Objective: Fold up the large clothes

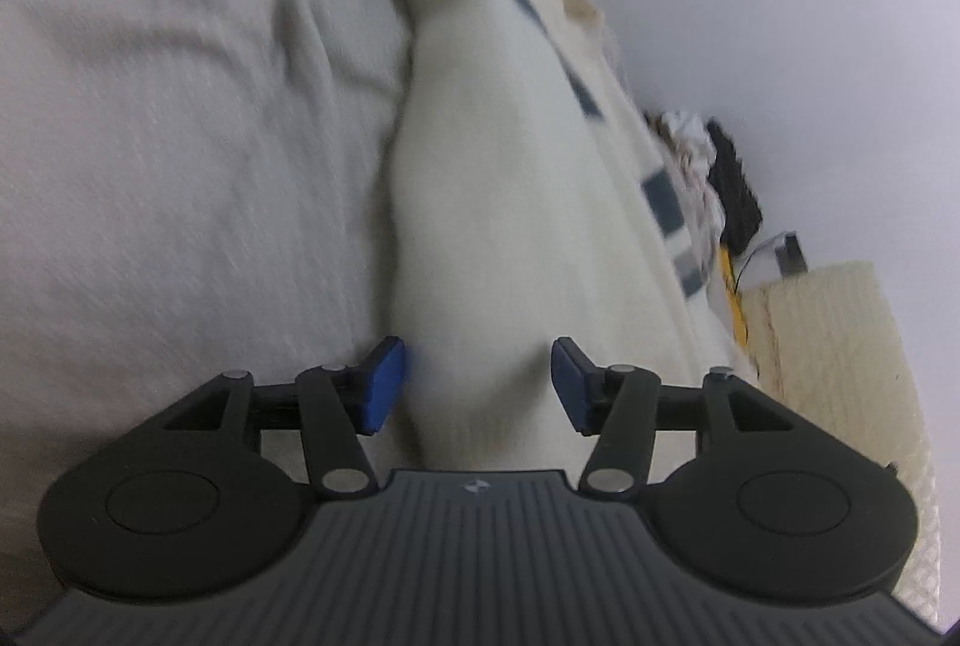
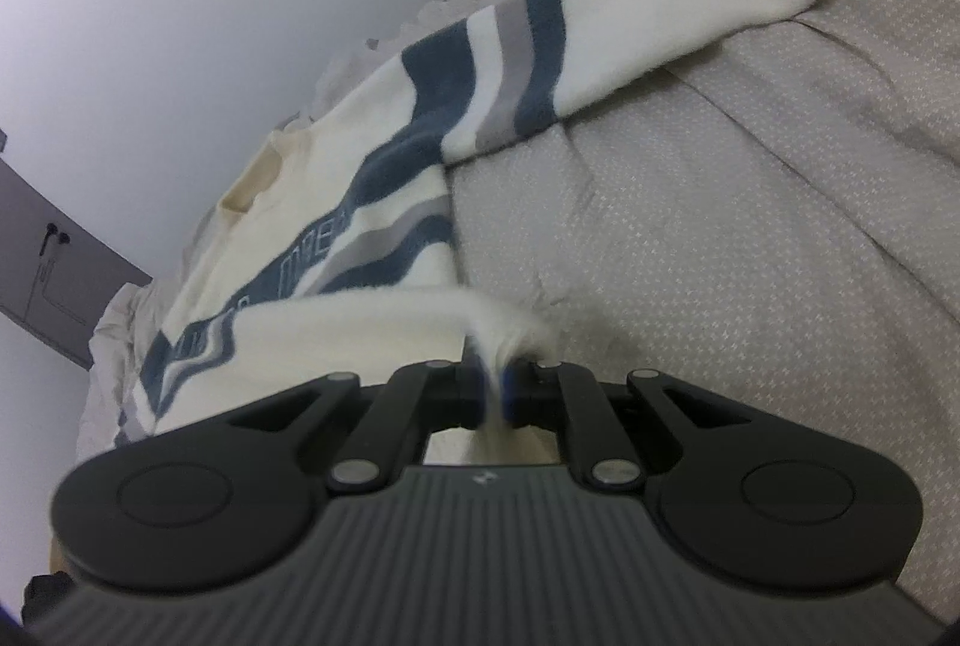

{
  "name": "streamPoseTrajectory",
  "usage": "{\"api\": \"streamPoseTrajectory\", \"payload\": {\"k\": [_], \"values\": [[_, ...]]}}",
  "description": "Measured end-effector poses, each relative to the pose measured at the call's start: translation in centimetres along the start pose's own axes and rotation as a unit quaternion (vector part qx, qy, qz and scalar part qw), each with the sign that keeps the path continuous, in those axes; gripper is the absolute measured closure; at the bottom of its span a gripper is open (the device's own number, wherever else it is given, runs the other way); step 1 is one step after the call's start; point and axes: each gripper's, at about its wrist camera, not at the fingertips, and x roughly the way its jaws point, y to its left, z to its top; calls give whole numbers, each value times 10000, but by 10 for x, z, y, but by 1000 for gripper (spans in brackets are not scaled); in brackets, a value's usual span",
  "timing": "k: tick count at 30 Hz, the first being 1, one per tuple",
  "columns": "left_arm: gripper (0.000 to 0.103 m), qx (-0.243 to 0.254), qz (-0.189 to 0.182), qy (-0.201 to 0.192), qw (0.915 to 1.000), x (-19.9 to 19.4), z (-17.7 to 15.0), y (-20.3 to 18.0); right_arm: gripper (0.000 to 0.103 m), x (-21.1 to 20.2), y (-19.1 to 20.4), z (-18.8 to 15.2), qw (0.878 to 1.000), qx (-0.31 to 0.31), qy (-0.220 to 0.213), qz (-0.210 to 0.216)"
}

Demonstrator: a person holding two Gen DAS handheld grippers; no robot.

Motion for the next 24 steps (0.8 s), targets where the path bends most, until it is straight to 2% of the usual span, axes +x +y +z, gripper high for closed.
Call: {"api": "streamPoseTrajectory", "payload": {"k": [2,3,4,5,6,11,16,19,22,24], "values": [[47,92,52,85,9999,7,-4,-3,94,-2,0,-1,10000,5,1,46],[57,150,68,88,9998,9,-7,-6,94,-3,0,-2,10000,-6,6,72],[63,240,82,58,9997,9,-8,-9,94,-4,1,-4,9999,-21,11,106],[77,303,55,4,9995,7,-9,-10,94,-6,2,-5,9999,-34,12,123],[83,346,39,-75,9994,3,-9,-13,94,-7,3,-6,9999,-50,16,149],[89,122,-291,-602,9977,-40,-10,-18,94,-18,9,-14,9992,-153,66,368],[91,-34,-468,-1223,9914,-95,-9,-23,94,-44,19,-25,9944,-339,155,984],[91,-214,-507,-1378,9889,-119,-10,-18,94,-61,32,-37,9893,-609,229,1309],[91,-201,-224,-1477,9886,-131,-12,-15,94,-70,46,-49,9848,-968,334,1406],[91,-117,76,-1458,9892,-137,-11,-13,94,-70,53,-58,9845,-1218,416,1195]]}}
